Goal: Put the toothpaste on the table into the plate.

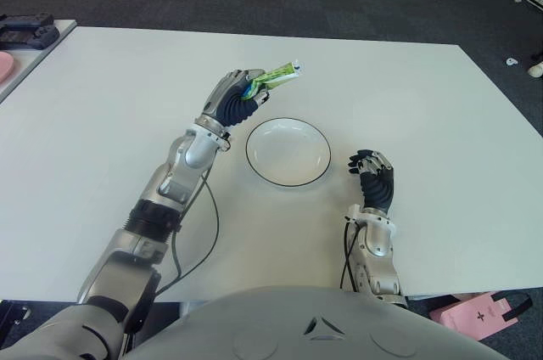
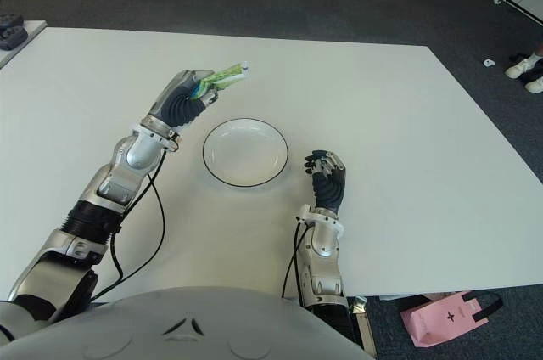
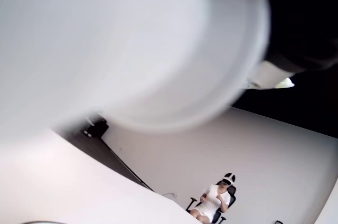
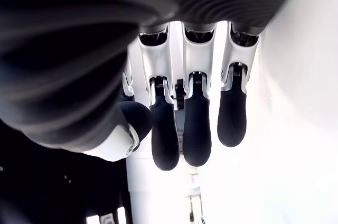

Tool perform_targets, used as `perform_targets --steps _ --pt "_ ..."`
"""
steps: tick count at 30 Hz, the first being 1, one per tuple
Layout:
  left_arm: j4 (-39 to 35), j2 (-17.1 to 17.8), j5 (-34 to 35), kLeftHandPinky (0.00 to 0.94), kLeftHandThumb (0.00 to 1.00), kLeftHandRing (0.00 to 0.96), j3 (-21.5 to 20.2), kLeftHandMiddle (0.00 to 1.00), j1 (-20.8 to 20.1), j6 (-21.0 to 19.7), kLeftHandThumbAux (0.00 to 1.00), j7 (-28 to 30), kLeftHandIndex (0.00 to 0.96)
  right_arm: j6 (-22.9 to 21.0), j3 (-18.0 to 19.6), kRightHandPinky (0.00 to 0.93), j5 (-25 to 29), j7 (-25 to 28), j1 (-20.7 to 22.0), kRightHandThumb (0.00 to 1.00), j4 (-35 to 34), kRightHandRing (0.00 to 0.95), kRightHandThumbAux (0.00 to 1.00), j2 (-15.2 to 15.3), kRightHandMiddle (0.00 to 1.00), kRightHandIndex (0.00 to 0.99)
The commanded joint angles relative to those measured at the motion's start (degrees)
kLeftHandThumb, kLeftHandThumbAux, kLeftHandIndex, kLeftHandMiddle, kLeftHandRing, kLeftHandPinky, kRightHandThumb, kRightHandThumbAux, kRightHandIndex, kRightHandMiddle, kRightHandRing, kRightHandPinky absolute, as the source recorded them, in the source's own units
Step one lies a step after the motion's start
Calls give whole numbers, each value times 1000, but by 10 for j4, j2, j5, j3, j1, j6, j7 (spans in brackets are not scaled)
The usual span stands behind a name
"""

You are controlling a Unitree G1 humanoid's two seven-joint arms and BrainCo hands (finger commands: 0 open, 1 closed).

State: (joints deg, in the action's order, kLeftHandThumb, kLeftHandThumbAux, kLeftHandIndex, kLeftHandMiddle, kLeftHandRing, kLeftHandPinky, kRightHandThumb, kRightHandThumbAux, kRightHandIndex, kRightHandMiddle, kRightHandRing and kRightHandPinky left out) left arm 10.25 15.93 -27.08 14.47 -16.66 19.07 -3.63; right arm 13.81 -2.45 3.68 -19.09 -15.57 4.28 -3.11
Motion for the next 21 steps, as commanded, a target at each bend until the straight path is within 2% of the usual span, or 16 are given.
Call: perform_targets --steps 1,12,18,21 --pt "4 -6 -16 835 749 876 24 888 -18 20 698 11 443 -31 -2 513 8 -4 -24 704 50 518 726 -51 537 430" --pt "-1 5 -23 850 746 881 74 889 -32 25 698 95 443 -41 -3 513 8 -10 -22 705 48 520 725 -54 542 431" --pt "49 4 -47 855 748 881 106 890 -50 38 697 109 443 -39 -4 526 9 -13 -21 706 50 524 725 -56 546 431" --pt "106 2 -68 857 748 881 125 891 -67 52 697 98 443 -45 -6 524 9 -17 -25 706 40 525 725 -58 543 431"
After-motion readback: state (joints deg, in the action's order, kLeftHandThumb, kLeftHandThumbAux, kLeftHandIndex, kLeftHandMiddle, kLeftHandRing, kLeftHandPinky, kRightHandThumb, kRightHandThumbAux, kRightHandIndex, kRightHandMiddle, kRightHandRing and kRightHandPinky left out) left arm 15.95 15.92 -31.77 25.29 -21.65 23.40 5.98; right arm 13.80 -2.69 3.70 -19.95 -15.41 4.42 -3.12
